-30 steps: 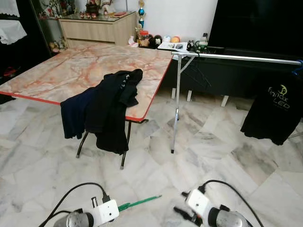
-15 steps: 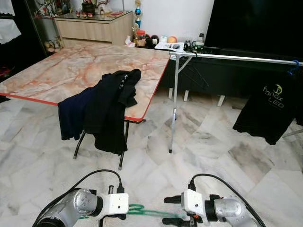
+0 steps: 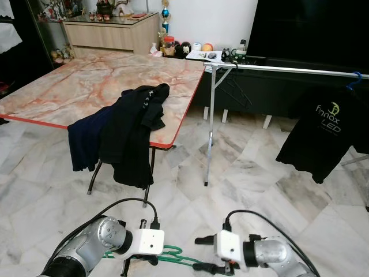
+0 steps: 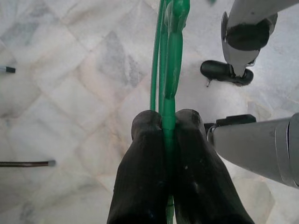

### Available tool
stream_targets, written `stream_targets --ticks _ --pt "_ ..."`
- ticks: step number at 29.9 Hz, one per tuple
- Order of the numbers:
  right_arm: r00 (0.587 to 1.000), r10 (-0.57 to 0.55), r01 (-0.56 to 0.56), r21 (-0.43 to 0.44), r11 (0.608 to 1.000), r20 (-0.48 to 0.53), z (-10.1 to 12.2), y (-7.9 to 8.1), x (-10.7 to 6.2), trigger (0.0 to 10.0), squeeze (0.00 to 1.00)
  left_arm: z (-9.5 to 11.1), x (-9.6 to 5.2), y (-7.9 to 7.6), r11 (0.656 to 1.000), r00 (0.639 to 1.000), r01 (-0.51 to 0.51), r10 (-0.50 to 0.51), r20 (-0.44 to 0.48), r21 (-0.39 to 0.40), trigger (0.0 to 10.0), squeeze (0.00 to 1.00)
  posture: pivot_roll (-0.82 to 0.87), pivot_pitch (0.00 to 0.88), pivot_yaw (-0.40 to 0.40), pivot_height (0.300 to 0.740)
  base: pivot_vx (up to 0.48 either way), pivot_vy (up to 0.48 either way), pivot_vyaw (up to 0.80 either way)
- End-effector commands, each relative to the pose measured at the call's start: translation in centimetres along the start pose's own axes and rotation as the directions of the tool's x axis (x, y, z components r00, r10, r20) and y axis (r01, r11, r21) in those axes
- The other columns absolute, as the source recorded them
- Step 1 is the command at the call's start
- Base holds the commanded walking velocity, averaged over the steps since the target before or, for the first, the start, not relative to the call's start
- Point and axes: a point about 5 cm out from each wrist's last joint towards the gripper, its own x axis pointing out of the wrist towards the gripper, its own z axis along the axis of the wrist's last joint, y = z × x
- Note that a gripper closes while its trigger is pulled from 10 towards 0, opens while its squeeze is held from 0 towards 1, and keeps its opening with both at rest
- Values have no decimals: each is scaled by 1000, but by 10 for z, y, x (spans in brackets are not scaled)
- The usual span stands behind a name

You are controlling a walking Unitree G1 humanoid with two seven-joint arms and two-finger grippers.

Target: Hang hanger

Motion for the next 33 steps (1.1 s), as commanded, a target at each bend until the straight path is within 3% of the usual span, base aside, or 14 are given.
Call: stream_targets --ticks 1,6,12,32,33 --pt "1000 6 -6 -19 1000 -11 2 -1 2 10000 0 9 0 4 1000 1000 3 -3 14 16 10000 0 154 0 -43 740 0 0 0" --pt "1000 -3 3 -14 1000 -25 2 -1 8 10000 0 15 0 5 999 1000 -1 0 18 35 10000 0 160 0 -47 740 0 0 0" --pt "995 -95 93 -39 995 -41 3 -6 11 10000 0 19 -2 5 999 1000 4 -4 7 50 10000 0 165 0 -50 740 0 0 0" --pt "988 -122 124 13 992 -97 -8 2 17 10000 0 23 -3 4 998 1000 13 -13 -2 62 10000 0 182 0 -55 740 0 0 0" --pt "988 -121 123 14 992 -97 -8 2 17 9529 0 23 -3 4 998 1000 13 -13 -2 63 10000 0 184 0 -56 740 0 0 0"
